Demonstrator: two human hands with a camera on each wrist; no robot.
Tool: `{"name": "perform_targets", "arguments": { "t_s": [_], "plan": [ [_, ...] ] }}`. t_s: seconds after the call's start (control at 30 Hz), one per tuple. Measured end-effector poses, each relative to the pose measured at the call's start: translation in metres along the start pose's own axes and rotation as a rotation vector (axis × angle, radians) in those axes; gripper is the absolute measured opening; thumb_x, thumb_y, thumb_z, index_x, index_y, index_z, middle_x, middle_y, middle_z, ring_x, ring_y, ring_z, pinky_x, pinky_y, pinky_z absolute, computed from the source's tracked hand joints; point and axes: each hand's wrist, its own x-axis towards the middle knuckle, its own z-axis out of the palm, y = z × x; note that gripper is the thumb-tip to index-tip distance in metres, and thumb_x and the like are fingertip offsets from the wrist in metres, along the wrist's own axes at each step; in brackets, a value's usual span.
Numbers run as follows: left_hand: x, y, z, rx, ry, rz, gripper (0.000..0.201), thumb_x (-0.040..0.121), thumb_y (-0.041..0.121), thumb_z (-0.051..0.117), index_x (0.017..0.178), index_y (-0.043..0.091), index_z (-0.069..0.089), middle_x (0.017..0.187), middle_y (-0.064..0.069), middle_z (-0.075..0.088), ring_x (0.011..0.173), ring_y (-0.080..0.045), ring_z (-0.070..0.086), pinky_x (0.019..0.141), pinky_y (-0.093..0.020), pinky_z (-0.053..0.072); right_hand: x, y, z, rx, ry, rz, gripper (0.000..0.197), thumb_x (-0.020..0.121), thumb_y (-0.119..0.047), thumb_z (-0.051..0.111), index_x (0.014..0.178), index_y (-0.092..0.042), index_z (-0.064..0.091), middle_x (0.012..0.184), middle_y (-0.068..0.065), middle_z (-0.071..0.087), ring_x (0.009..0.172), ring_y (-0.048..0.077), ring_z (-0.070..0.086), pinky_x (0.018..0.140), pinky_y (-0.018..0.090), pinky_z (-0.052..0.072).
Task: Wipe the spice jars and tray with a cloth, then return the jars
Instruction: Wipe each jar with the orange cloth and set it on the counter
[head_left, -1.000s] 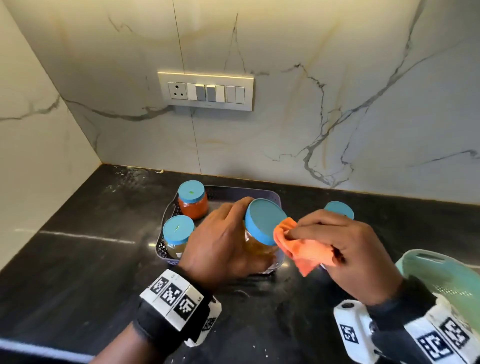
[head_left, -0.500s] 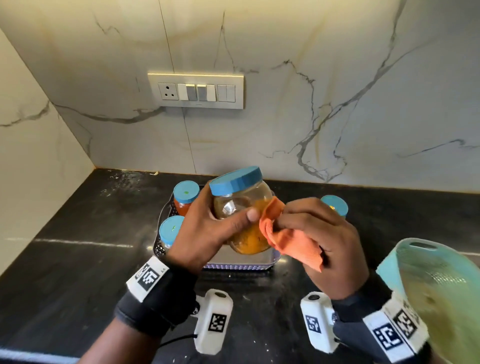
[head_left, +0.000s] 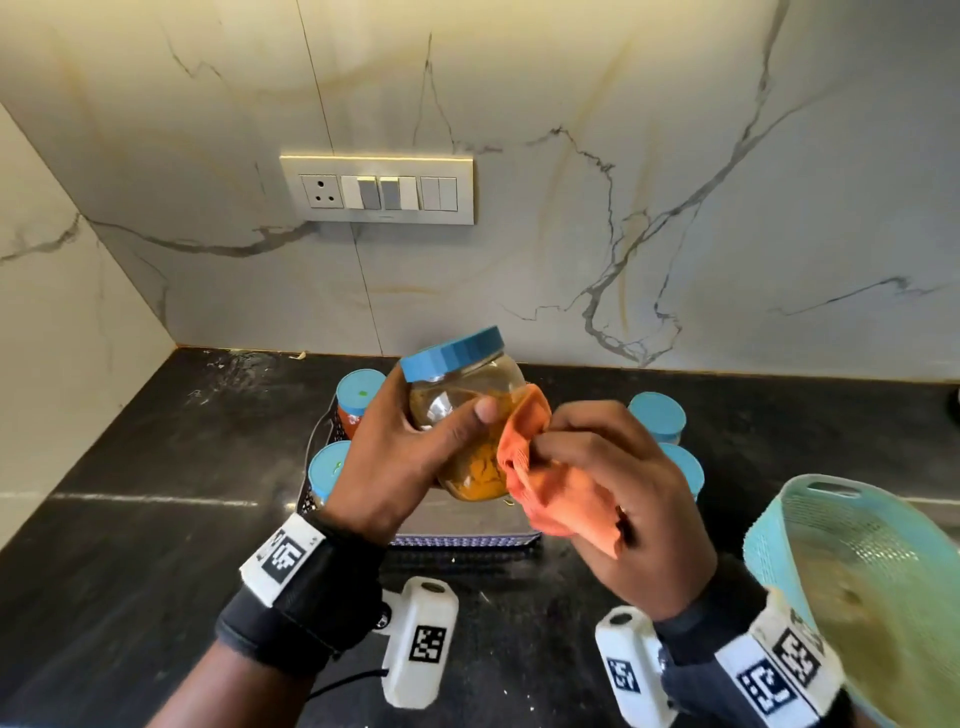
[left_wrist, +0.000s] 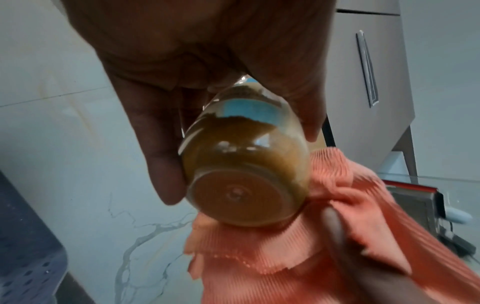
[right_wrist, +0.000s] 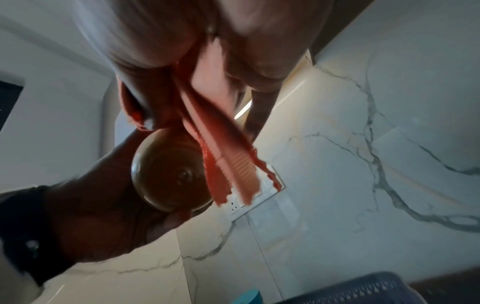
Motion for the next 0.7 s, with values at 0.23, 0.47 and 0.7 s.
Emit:
{"name": "perform_targets", "arguments": {
  "t_s": [0.23,0.47,0.7],
  "plan": [
    [-0.001,-0.005,0.005,0.017,-0.039,-0.008,0.093,0.053,0.072,0.083,0.128,0.025,0.055,0.114,0.001,0.073,0.103,-0.019,0.072,0.076,-0.033,0.061,-0.011,-0.003,0.004,0.056,0.038,0.096,0.053,0.08,-0.054,0.074,0.114,-0.015,0.068,0.12,0.006,0.055,0.115,0.019,0.058,0.088,0.027,0.052],
    [0.002,-0.005,0.01,0.089,-0.126,0.025,0.079,0.063,0.055,0.085,0.129,0.027,0.052,0.114,0.008,0.072,0.105,-0.011,0.07,0.08,-0.023,0.058,-0.008,0.006,-0.004,-0.01,0.178,0.156,0.022,0.086,-0.028,0.069,0.102,-0.014,0.073,0.106,-0.001,0.067,0.1,0.01,0.064,0.08,0.025,0.055],
    [0.008,-0.006,0.017,0.039,-0.182,0.053,0.079,0.066,0.045,0.079,0.133,0.023,0.044,0.114,0.014,0.07,0.107,-0.006,0.069,0.079,-0.018,0.056,0.016,0.007,-0.013,-0.013,0.241,0.121,0.022,0.088,-0.021,0.068,0.11,-0.019,0.07,0.109,0.0,0.069,0.104,0.009,0.065,0.086,0.022,0.054]
  ]
}}
